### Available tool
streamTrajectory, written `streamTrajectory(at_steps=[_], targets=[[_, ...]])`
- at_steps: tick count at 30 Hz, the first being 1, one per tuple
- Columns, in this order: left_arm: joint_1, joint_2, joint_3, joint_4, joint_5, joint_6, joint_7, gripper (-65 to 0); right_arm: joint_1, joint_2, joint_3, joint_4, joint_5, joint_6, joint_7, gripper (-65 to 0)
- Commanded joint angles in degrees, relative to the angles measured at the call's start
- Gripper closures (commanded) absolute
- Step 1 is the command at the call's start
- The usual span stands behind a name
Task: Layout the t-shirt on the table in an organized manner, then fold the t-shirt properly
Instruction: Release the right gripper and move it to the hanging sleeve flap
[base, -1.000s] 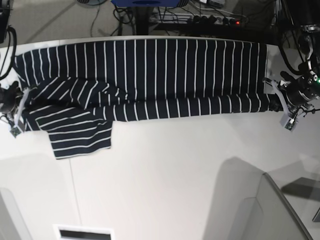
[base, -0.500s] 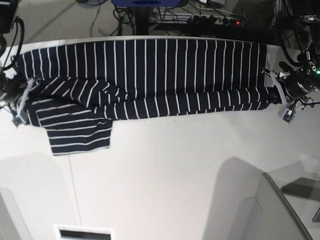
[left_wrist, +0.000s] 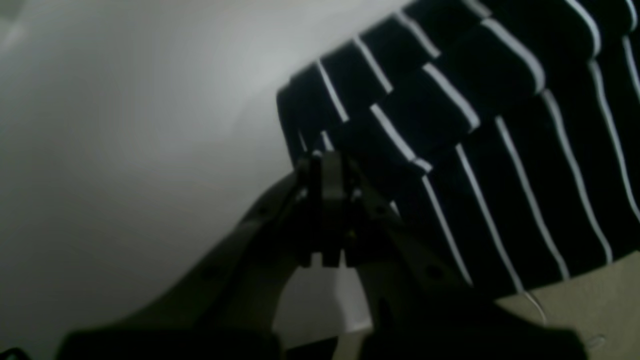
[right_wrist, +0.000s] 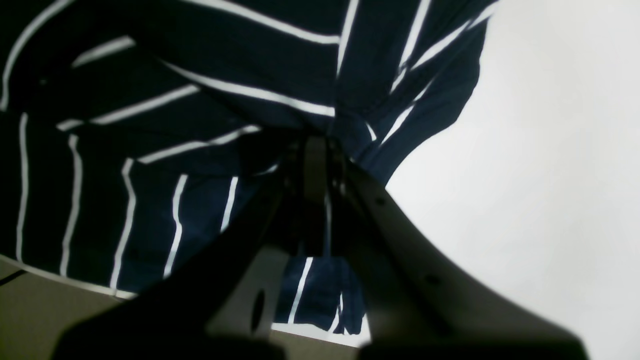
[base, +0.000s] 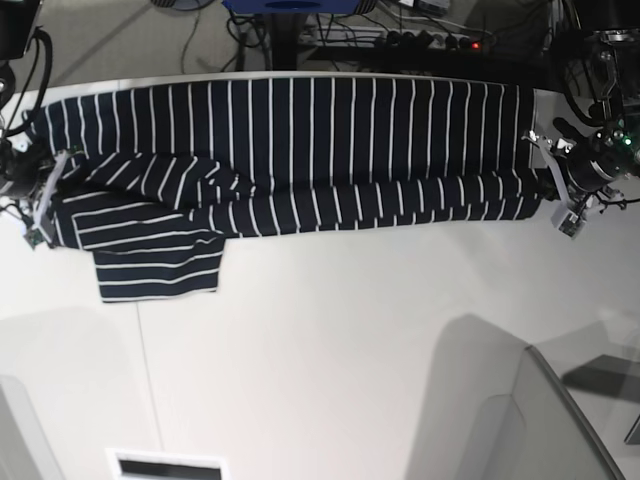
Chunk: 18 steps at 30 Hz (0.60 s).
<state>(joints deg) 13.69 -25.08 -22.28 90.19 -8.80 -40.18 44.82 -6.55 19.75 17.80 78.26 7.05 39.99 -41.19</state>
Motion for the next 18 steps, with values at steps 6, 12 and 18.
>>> streamTrajectory(at_steps=[6,12,18], targets=[[-0.29,-1.07,-0.27,1.37,-0.13,0.18,-0.55,0.0,0.70,0.96,0.79,3.02,0.38,0.01,-5.01,-13.5],[-0.20,-1.07,-0.27,1.28,-0.13,0.18,-0.55,0.0,-0.79,-3.88,6.42,19.19,0.29,0.01,-9.49,-57.8],[-0.20,-0.90,-0.27,1.37,-0.13,0.18,-0.55,0.0,13.36,-4.32,2.81,7.32,0.03,0.01,-8.17,-65.0]])
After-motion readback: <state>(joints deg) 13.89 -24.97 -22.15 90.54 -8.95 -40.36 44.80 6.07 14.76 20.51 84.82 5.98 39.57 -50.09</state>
